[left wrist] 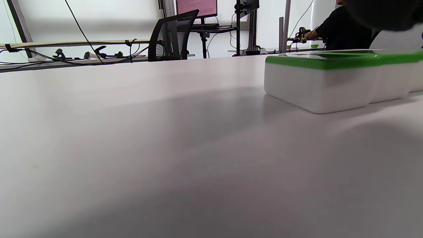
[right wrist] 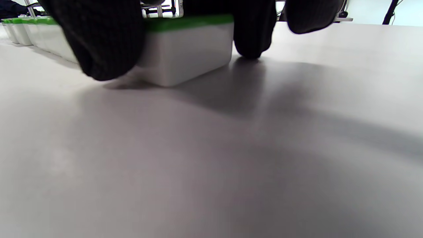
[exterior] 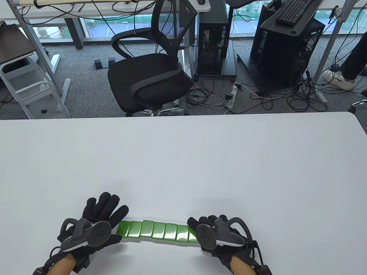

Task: Flip mahjong tiles upright in a row

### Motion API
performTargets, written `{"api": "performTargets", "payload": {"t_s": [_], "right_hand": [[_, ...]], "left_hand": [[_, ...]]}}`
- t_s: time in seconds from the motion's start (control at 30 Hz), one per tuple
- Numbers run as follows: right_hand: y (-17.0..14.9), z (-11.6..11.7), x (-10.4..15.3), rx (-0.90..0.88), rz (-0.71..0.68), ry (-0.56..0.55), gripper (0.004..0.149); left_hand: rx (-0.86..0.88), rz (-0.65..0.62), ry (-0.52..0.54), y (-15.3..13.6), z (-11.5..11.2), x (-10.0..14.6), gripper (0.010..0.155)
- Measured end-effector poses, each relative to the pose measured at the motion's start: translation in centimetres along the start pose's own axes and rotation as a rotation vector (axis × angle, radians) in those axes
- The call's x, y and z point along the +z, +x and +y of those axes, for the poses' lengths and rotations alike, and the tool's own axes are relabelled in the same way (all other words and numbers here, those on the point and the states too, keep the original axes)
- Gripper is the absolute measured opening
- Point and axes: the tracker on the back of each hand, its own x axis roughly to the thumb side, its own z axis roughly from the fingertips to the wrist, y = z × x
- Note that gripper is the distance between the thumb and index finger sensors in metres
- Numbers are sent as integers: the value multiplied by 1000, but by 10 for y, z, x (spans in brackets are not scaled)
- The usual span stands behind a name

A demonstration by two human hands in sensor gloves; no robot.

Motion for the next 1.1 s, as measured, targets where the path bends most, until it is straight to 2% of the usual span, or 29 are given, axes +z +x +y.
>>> {"api": "performTargets", "payload": {"t_s": [0.2, 0.33, 0.4, 0.57, 0.77, 1.1], "right_hand": [[5, 5, -5, -27, -22, 11, 87], [14, 9, -16, -69, -37, 25, 88], [19, 13, -23, -82, -50, 29, 88], [26, 16, -32, -46, -25, 101, 89], [28, 21, -35, -12, 0, 147, 86], [29, 20, -33, -14, 4, 153, 82]], "left_hand": [[-2, -49, -10, 10, -5, -6, 88], [66, -113, -25, 20, -12, -19, 89], [94, -152, -109, 28, -18, -28, 90], [122, -178, -174, 34, -23, -39, 92], [186, -212, -426, 36, -42, -60, 94], [219, -181, -421, 37, -44, -62, 90]]}}
